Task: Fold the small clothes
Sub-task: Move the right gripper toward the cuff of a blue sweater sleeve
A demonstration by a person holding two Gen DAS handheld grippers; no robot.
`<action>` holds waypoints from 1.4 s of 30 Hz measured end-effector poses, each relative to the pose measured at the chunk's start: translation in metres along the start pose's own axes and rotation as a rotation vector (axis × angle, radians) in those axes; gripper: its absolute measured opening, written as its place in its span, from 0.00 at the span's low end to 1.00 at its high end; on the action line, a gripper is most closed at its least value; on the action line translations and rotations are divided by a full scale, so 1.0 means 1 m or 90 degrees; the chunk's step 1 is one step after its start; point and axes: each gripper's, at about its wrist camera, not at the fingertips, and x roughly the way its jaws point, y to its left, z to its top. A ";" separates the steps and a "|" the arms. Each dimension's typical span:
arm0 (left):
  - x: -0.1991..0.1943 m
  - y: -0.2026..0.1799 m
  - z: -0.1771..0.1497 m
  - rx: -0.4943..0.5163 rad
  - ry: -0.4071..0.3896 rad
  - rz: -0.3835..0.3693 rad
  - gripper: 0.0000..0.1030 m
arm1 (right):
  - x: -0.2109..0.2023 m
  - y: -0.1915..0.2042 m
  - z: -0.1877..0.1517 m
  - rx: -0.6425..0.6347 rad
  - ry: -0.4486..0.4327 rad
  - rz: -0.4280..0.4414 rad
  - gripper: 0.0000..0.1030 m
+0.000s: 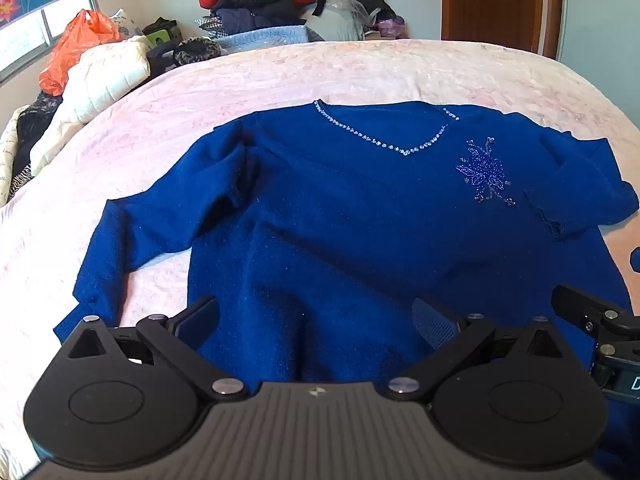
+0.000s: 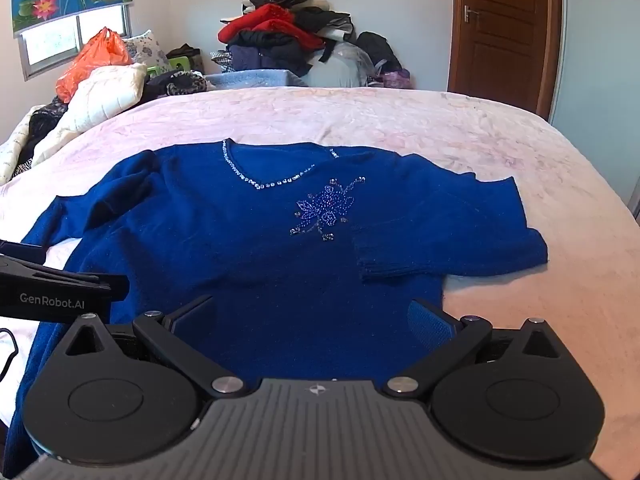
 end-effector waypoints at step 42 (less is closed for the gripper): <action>0.010 -0.001 -0.004 -0.011 0.020 -0.008 1.00 | -0.006 0.004 -0.014 -0.057 -0.054 0.006 0.99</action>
